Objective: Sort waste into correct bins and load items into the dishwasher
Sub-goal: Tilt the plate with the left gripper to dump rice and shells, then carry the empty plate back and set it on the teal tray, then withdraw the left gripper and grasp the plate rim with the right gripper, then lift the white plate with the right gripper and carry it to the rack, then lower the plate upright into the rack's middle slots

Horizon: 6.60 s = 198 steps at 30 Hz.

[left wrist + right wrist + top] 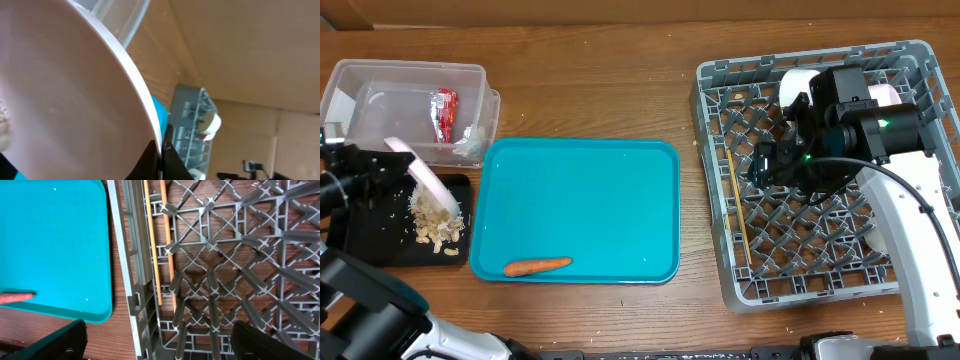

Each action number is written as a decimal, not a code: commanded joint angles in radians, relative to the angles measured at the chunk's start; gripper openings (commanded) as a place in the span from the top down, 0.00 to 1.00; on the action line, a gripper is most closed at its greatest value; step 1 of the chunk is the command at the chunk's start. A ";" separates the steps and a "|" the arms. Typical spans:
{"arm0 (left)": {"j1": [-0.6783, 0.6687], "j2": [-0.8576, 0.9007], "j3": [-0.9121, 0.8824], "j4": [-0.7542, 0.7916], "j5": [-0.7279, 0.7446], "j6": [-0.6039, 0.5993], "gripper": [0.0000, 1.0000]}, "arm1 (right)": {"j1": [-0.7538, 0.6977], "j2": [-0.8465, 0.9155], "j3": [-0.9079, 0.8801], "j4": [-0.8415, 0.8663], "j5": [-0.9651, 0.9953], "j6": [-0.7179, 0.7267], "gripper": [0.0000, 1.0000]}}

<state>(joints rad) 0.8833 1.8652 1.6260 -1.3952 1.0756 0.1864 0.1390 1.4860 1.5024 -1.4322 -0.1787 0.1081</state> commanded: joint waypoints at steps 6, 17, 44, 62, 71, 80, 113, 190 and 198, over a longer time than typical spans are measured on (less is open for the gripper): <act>0.051 -0.039 0.027 -0.027 0.134 0.080 0.96 | -0.002 -0.002 -0.005 0.003 -0.001 -0.001 0.06; 0.045 -0.041 0.027 -0.072 0.122 0.143 0.96 | -0.002 -0.002 -0.005 -0.003 -0.001 -0.001 0.06; -1.046 -0.039 0.026 0.146 -0.672 -0.262 0.96 | -0.002 -0.002 -0.005 -0.015 -0.002 -0.001 0.05; -1.393 0.110 0.027 0.217 -1.004 -0.475 0.58 | -0.002 -0.002 -0.005 -0.017 -0.001 -0.005 0.02; -1.228 -0.031 0.127 0.085 -0.982 -0.460 0.53 | -0.002 -0.002 -0.005 0.014 0.003 -0.011 0.00; -0.857 -0.266 0.129 -0.045 -0.981 -0.459 0.27 | 0.064 -0.002 -0.003 0.336 -0.364 0.047 0.00; -0.670 -0.283 0.123 -0.090 -0.974 -0.455 0.21 | 0.489 0.648 -0.003 0.599 -0.047 0.402 0.65; -0.669 -0.283 0.123 -0.093 -0.974 -0.452 0.21 | 0.409 0.144 -0.181 0.151 1.164 0.832 0.96; -0.669 -0.283 0.123 -0.093 -0.974 -0.452 0.21 | 0.578 0.144 -0.181 0.206 0.939 0.828 0.78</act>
<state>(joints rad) 0.2111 1.5841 1.7409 -1.4891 0.0933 -0.2813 0.6529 1.6318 1.3216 -1.2373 0.9016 0.9222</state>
